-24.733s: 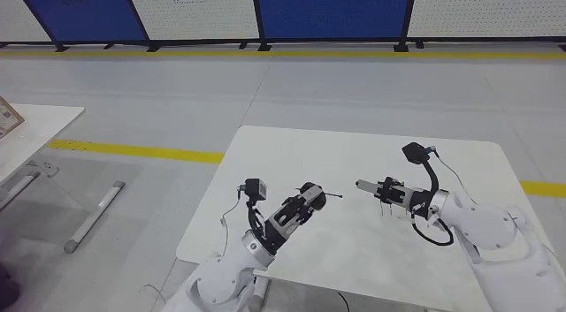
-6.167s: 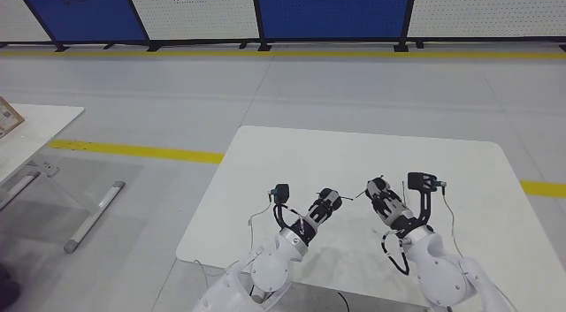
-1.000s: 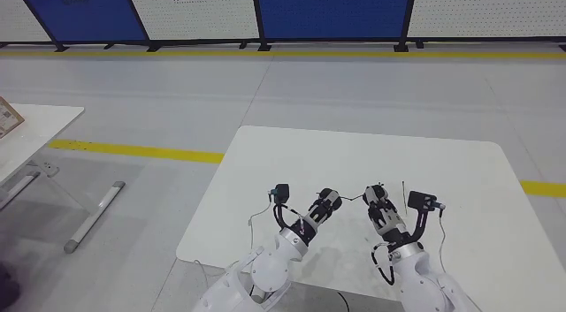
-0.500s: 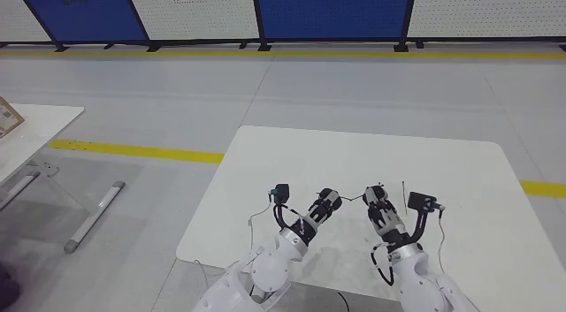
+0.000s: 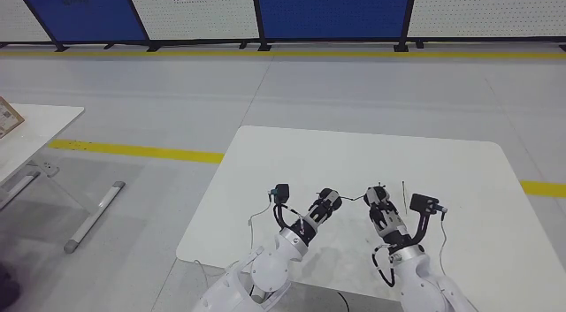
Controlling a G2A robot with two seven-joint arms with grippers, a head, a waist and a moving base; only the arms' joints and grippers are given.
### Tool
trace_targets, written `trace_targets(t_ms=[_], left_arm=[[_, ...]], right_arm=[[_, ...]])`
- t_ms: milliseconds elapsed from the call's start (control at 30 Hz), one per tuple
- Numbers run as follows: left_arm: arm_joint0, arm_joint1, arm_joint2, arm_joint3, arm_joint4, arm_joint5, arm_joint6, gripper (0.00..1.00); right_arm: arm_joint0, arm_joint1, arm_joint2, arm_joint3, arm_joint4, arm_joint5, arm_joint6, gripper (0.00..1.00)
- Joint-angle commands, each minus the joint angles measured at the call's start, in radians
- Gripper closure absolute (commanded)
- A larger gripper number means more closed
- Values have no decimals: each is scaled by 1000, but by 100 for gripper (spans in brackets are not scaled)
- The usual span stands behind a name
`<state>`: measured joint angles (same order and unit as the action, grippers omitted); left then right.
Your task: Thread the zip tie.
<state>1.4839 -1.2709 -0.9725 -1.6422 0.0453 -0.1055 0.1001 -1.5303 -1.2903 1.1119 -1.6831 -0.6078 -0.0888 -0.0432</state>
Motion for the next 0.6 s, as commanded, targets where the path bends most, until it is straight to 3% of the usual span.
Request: trace_targets(t_ms=[0, 567], left_arm=[[0, 0, 0, 0, 0, 0, 0, 100], [0, 0, 0, 0, 0, 0, 0, 100]], right_arm=[[0, -1, 0, -1, -1, 1, -1, 100], [-3, -7, 8, -6, -9, 2, -4, 100]])
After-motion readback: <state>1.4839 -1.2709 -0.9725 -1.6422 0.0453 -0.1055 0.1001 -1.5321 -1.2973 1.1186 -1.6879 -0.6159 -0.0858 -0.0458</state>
